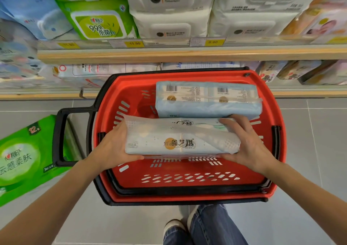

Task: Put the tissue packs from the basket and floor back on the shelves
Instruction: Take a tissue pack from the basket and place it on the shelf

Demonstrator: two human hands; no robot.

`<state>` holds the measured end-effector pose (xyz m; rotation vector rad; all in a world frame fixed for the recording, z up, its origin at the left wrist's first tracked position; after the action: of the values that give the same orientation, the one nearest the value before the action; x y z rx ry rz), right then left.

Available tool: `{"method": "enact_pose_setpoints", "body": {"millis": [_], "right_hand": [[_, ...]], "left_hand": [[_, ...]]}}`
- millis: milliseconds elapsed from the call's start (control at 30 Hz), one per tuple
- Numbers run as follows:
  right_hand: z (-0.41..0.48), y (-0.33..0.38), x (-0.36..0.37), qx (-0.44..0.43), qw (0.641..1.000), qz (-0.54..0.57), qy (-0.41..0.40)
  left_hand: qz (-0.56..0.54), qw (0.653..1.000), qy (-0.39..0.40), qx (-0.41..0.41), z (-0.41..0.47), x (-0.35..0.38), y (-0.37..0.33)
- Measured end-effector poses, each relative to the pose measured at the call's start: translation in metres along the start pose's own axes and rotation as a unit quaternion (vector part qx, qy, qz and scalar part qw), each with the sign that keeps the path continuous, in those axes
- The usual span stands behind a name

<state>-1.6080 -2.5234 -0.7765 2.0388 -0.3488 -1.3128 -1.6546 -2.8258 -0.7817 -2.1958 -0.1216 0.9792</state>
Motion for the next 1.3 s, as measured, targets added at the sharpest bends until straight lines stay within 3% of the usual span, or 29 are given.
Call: {"method": "enact_pose_setpoints", "body": {"millis": [133,300,600,700,833,1000,1200,1300], "right_hand": [[-0.005,0.018,-0.023,0.002,1.000,-0.008,-0.005],[-0.012,0.064,-0.079,-0.016,1.000,-0.008,-0.021],[-0.017,0.187,-0.229,-0.080,0.993,0.081,-0.022],[-0.026,0.230,-0.285,-0.069,0.983,0.166,-0.038],[-0.044,0.294,-0.348,-0.142,0.947,0.277,-0.080],[-0.068,0.379,-0.412,-0.226,0.899,0.346,-0.143],[-0.121,0.478,-0.484,-0.320,0.853,0.358,-0.204],[-0.154,0.507,-0.494,-0.320,0.868,0.319,-0.207]], "left_hand": [[-0.025,0.999,-0.022,0.009,-0.014,-0.020,-0.021],[-0.135,0.990,-0.035,-0.001,-0.040,-0.063,-0.048],[-0.199,0.972,-0.126,0.025,-0.120,-0.201,-0.152],[-0.273,0.945,-0.163,0.082,-0.150,-0.255,-0.201],[-0.355,0.882,-0.259,0.169,-0.195,-0.327,-0.262],[-0.370,0.819,-0.374,0.231,-0.258,-0.399,-0.332],[-0.360,0.769,-0.435,0.299,-0.338,-0.459,-0.410],[-0.344,0.751,-0.458,0.329,-0.376,-0.483,-0.443]]}}
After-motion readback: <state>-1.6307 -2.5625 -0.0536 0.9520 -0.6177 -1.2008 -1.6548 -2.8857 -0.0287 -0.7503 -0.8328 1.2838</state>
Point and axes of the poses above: each hand's wrist, its own z-axis towards the middle knuckle, its own x-axis out of the palm, y = z × x, the point moved 7 cm from there along z, towards the middle knuckle, and after that the axes turned 12 degrees about y, right-handed, at the moved point
